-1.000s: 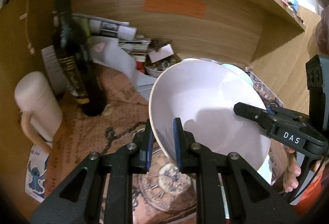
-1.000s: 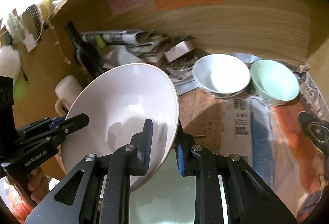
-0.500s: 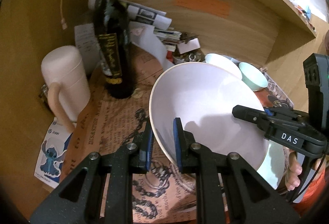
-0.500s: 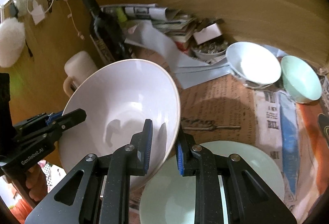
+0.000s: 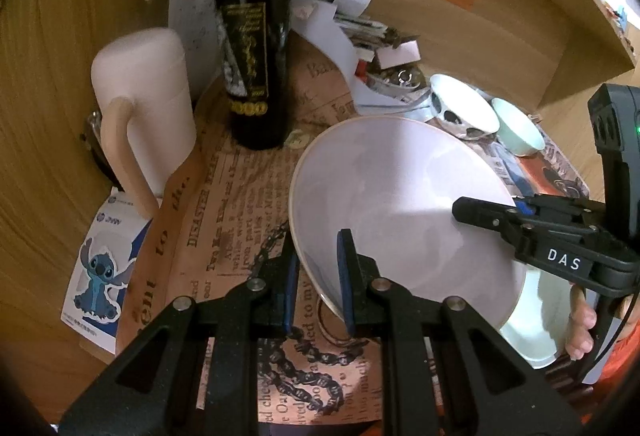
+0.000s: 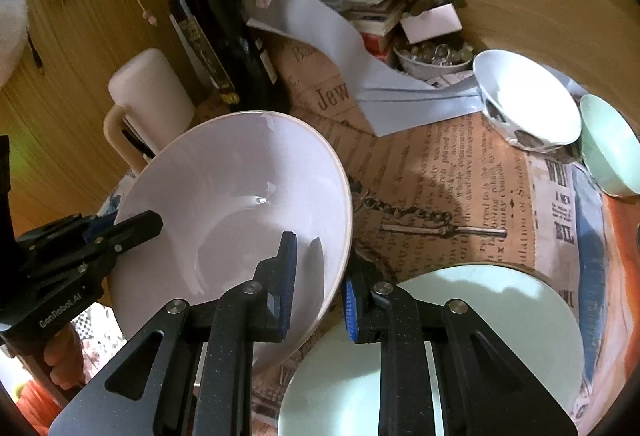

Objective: Organize plates and bowls
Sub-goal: 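Lower the pale pink bowl onto the mint green plate with both tools, then open both tools to release the pale pink bowl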

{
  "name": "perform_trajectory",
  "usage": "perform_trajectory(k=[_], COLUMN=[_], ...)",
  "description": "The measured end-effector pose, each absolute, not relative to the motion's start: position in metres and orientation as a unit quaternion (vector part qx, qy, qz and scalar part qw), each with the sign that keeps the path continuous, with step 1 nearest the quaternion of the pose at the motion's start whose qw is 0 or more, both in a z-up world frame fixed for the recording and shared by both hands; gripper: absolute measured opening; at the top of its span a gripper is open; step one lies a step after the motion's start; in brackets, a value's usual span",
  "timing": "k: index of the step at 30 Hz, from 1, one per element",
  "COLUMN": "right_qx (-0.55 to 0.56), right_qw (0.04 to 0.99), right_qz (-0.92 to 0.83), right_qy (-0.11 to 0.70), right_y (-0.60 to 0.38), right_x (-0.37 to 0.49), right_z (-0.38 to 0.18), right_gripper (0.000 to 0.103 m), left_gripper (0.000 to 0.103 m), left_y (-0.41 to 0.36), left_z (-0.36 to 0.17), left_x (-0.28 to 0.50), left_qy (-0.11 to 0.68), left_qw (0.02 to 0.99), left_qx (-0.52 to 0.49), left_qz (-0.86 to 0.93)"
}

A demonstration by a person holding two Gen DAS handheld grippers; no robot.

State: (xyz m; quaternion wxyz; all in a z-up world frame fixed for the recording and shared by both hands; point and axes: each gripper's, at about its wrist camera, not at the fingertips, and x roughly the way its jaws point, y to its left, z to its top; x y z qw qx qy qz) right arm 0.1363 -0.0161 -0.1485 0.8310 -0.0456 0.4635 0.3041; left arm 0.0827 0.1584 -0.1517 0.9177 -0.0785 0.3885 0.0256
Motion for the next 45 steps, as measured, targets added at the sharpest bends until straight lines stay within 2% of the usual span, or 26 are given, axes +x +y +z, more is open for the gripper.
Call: perform_trajectory(k=[10,24,28,30,33,38,40,45], right_qx=[-0.062,-0.068,-0.053,-0.046,-0.041,-0.031,-0.017,0.006], right_qw=[0.822,0.823,0.837,0.847,0.862,0.884,0.889,0.910], right_qz=[0.297,0.302,0.306,0.306,0.302,0.290,0.287,0.264], right_qy=[0.482,0.476,0.450,0.431,0.405,0.366,0.356,0.318], right_y=[-0.011,-0.015,-0.029,-0.039,-0.051,-0.075,-0.087,-0.119], right_x=[0.144,0.145,0.143,0.142,0.141,0.146,0.151,0.160], right_z=[-0.166,-0.167,-0.148,-0.136,-0.120,-0.095,-0.086,-0.067], right_gripper=[0.019,0.021,0.030,0.033,0.045,0.049,0.064,0.073], left_gripper=[0.018,0.020,0.022,0.030,0.045,0.055,0.059,0.072], left_y=[0.164,0.161,0.162,0.162,0.160,0.148,0.143,0.124], left_z=[-0.171,-0.174,-0.165,-0.157,-0.143,-0.119,-0.112,-0.096], left_x=[0.094,0.096,0.092,0.091,0.088,0.088,0.092,0.106], left_qy=[0.417,0.408,0.394,0.384,0.362,0.331,0.327,0.306], left_qw=[0.905,0.910,0.917,0.921,0.930,0.942,0.944,0.951], left_qx=[-0.085,-0.072,-0.052,-0.047,-0.042,-0.027,-0.027,-0.015], left_qz=[0.024,0.019,0.041,0.045,0.050,0.046,0.039,0.034])
